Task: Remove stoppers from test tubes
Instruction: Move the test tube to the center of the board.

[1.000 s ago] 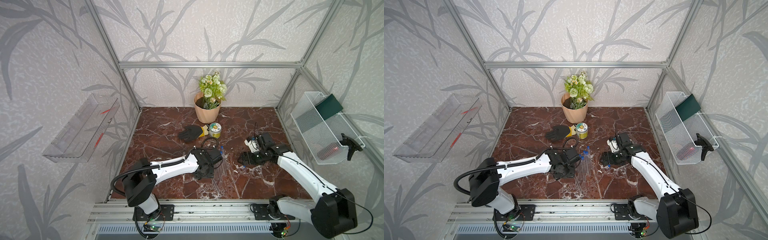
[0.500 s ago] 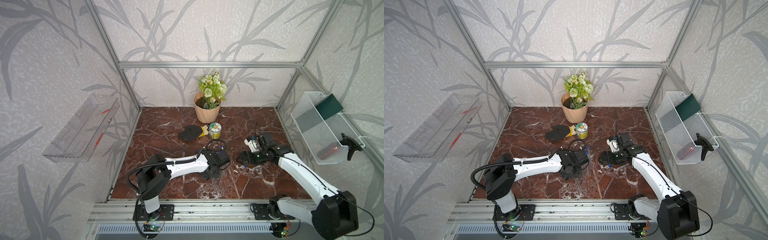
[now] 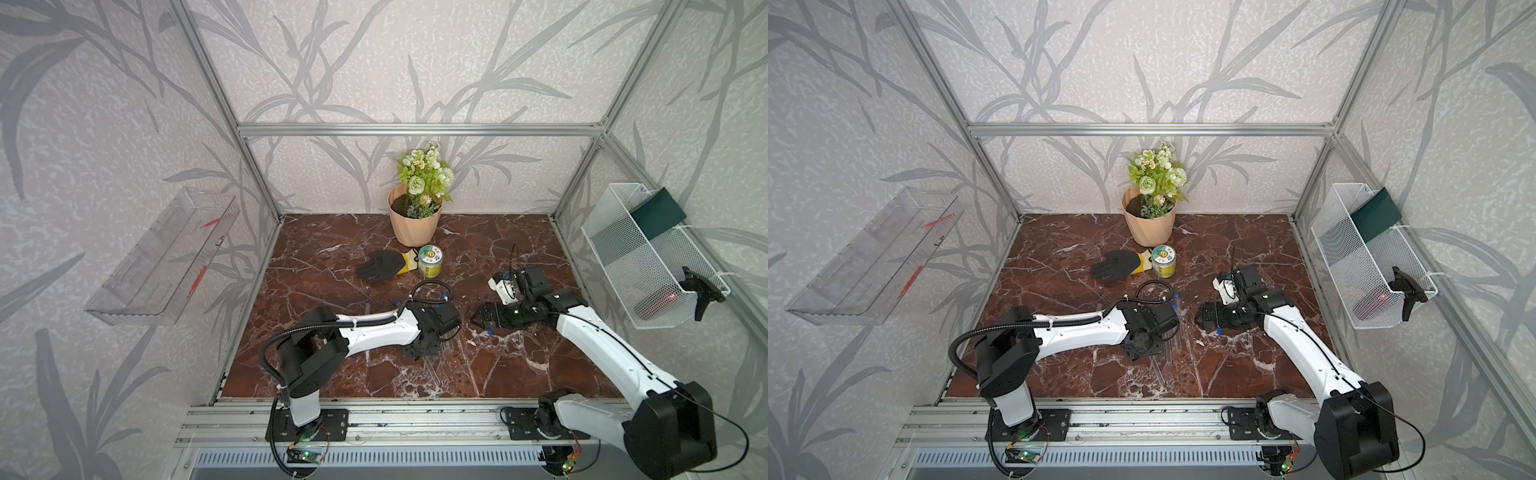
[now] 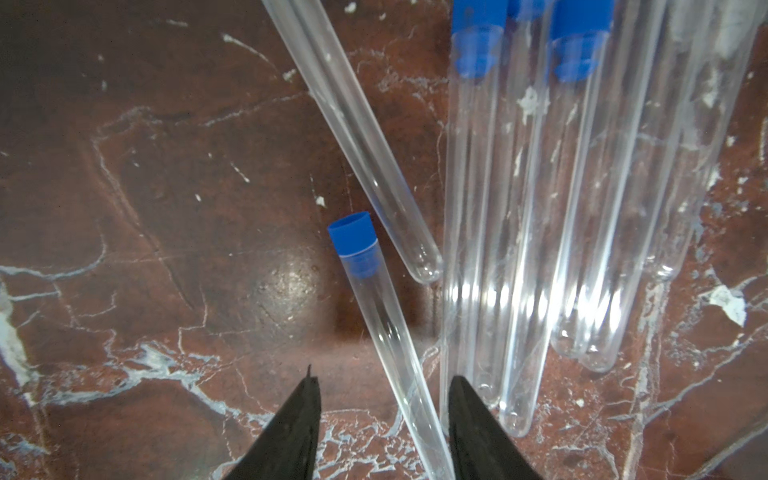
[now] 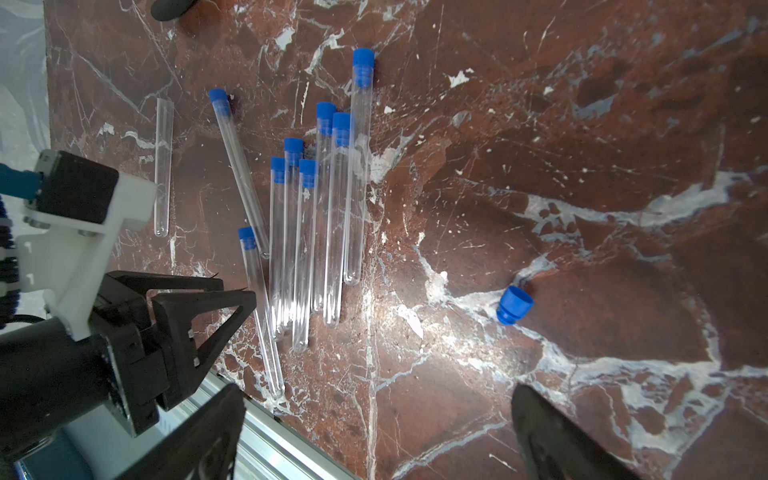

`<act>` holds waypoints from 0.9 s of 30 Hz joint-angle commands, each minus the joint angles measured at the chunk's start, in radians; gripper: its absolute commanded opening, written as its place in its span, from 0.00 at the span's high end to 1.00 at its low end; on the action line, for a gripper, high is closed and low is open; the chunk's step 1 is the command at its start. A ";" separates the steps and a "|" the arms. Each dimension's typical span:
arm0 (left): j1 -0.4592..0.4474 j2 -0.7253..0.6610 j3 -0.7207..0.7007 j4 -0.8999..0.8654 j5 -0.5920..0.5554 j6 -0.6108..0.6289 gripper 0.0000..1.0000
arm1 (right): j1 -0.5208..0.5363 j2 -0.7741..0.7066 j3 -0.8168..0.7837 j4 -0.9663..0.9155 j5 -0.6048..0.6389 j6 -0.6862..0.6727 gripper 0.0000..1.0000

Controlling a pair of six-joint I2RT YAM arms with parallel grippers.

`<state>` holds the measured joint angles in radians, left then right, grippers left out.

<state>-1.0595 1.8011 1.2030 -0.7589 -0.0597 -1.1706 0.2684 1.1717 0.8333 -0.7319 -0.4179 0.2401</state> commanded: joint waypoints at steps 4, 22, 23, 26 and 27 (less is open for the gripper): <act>0.010 0.034 0.027 -0.031 -0.038 -0.024 0.50 | -0.003 -0.015 -0.003 -0.002 -0.001 0.000 0.01; 0.020 0.084 0.024 -0.025 -0.010 -0.004 0.54 | -0.027 -0.011 0.000 -0.007 0.001 -0.004 0.01; 0.020 0.086 0.026 -0.025 -0.008 0.001 0.56 | -0.029 -0.010 -0.002 -0.007 0.001 -0.005 0.01; 0.020 0.090 0.033 -0.032 0.000 0.019 0.59 | -0.035 -0.007 -0.003 -0.004 -0.001 -0.004 0.01; 0.018 0.091 0.034 -0.036 0.001 0.023 0.59 | -0.036 -0.008 -0.003 -0.003 0.000 -0.003 0.01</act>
<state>-1.0443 1.8759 1.2247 -0.7719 -0.0517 -1.1587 0.2390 1.1717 0.8333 -0.7307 -0.4194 0.2394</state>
